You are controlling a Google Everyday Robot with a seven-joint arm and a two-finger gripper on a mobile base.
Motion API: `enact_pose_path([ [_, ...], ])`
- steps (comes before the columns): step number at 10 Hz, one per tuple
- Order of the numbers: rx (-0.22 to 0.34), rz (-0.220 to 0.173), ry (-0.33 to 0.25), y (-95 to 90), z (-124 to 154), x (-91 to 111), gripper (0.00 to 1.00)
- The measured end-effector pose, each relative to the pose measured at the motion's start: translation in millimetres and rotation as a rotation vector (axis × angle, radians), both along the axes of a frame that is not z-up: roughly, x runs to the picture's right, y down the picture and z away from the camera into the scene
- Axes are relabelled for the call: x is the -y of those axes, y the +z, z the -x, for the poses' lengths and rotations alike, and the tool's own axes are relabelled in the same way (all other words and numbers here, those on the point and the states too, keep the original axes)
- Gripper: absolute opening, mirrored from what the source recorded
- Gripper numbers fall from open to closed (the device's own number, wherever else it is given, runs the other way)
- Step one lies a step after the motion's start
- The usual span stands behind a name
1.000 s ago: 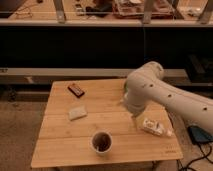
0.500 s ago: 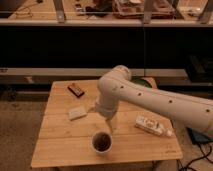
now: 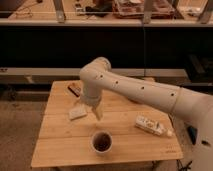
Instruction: Move the arm in a circular motion
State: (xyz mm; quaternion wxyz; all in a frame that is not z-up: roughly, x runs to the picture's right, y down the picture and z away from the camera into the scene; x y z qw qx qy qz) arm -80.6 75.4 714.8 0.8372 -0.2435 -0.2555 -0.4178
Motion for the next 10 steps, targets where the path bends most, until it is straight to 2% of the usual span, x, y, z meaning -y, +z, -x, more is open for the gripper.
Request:
enact_pose_path([
  [1, -0.016, -0.027, 0.007, 8.2, -8.4, 18.0, 0.8],
  [3, -0.1, -0.079, 0.035, 27.7, -53.0, 64.0, 0.8],
  [5, -0.179, -0.099, 0.077, 35.8, -96.8, 87.1, 0.8],
  [8, -0.294, -0.104, 0.174, 35.1, -161.1, 96.9, 0.8],
  [10, -0.374, -0.077, 0.244, 25.0, -207.1, 81.4, 0.8],
])
